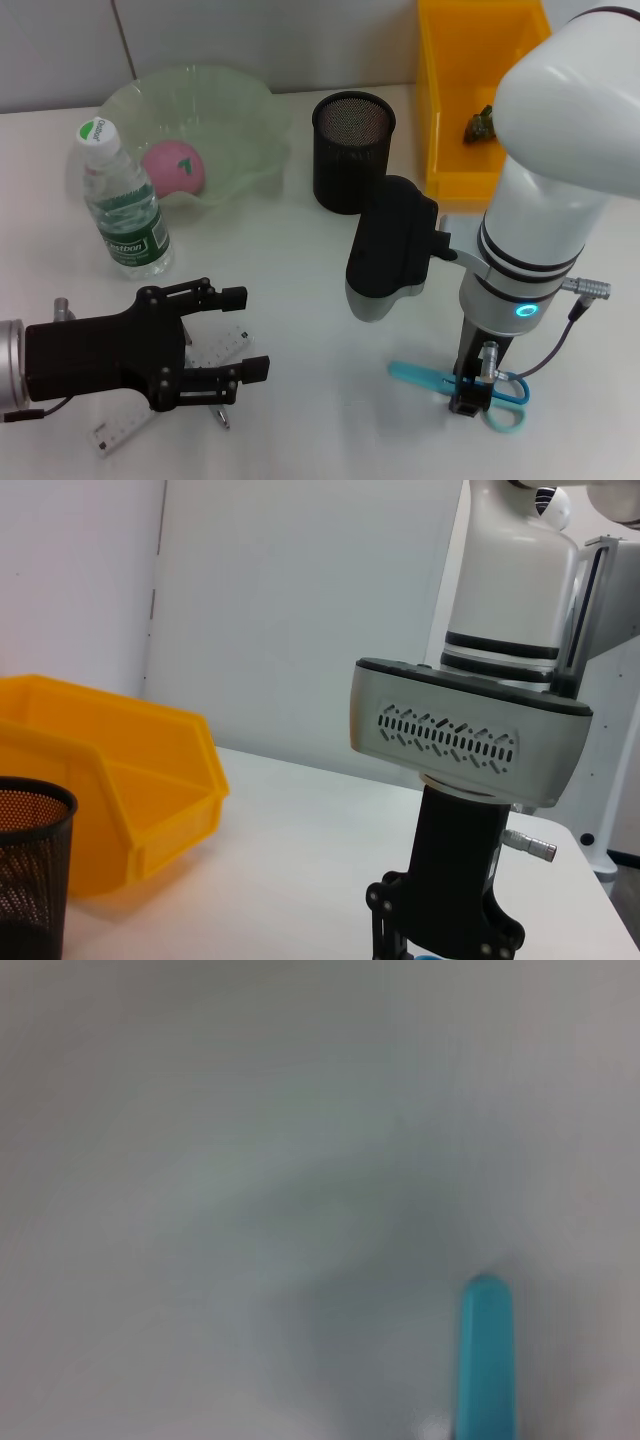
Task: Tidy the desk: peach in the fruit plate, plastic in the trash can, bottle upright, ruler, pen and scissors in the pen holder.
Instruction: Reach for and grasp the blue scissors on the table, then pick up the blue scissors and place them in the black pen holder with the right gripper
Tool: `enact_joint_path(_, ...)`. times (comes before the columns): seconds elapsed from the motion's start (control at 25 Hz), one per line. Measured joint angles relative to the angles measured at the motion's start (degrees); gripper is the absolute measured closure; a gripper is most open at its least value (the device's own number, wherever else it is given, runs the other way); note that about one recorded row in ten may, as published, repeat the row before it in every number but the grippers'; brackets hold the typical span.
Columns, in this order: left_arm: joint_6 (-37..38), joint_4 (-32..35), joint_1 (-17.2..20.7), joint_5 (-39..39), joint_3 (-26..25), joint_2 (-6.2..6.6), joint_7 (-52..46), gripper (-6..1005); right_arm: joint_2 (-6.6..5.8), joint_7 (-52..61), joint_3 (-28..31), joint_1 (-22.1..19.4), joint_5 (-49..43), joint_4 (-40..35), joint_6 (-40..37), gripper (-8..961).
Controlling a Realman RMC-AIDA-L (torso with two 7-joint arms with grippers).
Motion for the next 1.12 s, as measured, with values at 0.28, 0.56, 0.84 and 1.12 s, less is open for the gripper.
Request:
enact_joint_path(0.28,0.0,-0.1,0.0,-0.1,0.0,-0.02,0.0,167,0.00,0.0,0.0,-0.2,0.0,-0.2,0.1,607)
enact_joint_path(0.56,0.1,-0.1,0.0,-0.4,0.0,-0.02,0.0,168,-0.16,0.0,1.2,-0.3,-0.1,-1.2,-0.1,721)
enact_joint_path(0.84,0.1,-0.2,0.3,-1.2,-0.2,-0.02,0.1,168,-0.27,-0.1,5.9,0.1,0.3,-1.6,-0.6,721)
enact_joint_path(1.12,1.1,-0.5,1.0,-3.6,-2.3,0.02,0.1,169,-0.33,-4.2,16.6,-0.5,5.4,-0.6,-0.7,721)
